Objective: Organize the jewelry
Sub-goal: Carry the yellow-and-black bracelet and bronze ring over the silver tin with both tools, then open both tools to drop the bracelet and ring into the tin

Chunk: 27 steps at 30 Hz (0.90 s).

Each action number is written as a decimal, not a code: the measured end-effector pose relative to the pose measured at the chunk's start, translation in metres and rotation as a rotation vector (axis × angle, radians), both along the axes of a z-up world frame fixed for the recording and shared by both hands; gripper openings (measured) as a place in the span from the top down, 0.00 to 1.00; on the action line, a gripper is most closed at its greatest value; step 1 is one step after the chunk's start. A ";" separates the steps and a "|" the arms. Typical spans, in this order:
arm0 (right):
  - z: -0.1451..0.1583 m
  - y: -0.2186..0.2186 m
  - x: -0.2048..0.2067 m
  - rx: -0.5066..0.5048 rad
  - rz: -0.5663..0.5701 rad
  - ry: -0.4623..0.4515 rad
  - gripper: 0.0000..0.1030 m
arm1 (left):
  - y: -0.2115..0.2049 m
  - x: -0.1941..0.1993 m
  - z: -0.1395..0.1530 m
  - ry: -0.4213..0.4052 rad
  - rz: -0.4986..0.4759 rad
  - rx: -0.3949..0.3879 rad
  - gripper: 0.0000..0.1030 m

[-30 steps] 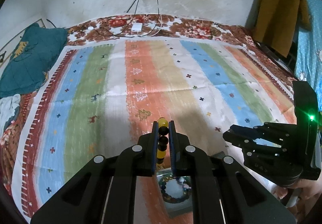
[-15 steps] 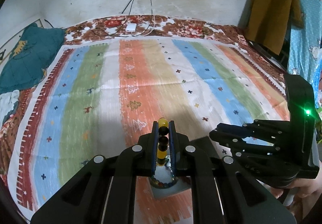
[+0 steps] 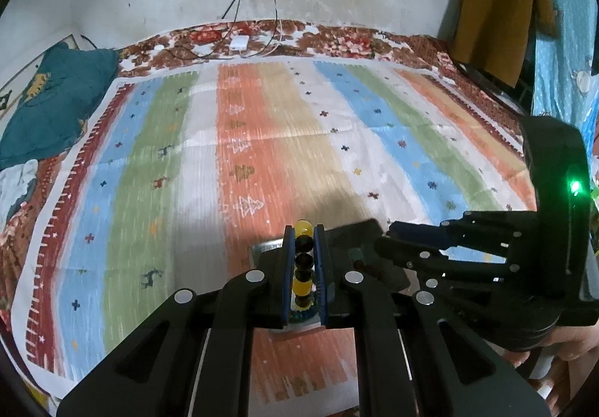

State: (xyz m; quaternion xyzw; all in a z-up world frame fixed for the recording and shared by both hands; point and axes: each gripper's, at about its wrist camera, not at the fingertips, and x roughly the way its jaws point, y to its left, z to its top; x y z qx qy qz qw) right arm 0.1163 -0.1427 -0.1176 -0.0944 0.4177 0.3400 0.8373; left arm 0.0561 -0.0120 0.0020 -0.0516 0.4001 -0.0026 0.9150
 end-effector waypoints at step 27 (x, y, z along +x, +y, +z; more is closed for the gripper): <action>0.001 -0.034 -0.032 0.030 -0.033 -0.077 0.19 | 0.017 -0.044 -0.020 0.022 0.033 -0.051 0.29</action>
